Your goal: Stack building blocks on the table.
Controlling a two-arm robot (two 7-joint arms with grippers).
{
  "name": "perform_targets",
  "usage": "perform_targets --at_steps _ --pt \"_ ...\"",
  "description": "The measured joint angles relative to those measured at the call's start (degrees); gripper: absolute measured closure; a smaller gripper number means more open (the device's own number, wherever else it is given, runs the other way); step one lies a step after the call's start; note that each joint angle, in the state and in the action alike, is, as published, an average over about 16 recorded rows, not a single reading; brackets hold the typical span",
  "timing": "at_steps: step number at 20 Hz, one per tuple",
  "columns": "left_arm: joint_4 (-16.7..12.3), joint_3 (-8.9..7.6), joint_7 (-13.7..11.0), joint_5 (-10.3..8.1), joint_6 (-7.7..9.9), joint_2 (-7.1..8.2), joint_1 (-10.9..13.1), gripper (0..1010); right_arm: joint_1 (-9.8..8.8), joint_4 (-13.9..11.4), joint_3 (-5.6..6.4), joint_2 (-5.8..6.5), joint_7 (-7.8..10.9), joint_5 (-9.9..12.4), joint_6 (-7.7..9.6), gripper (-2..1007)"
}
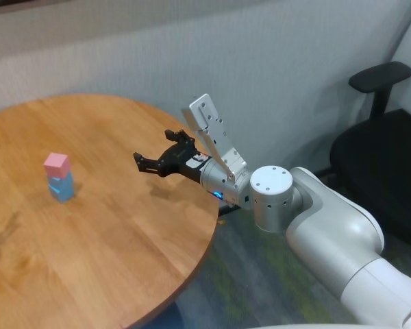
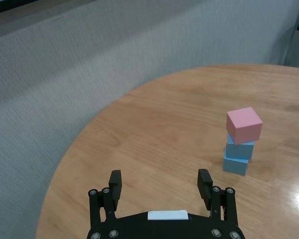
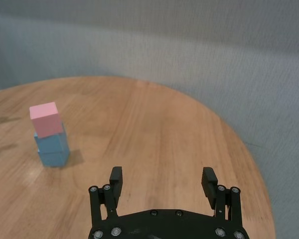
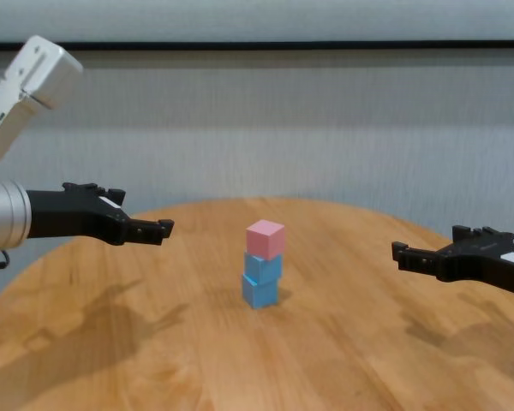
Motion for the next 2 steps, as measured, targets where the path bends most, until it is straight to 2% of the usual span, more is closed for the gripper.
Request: perform_targets --at_steps 2 --pt "0.0 0.03 0.0 0.01 0.01 -0.02 0.0 10 0.0 0.0 0.0 0.0 0.0 0.0 0.0 5"
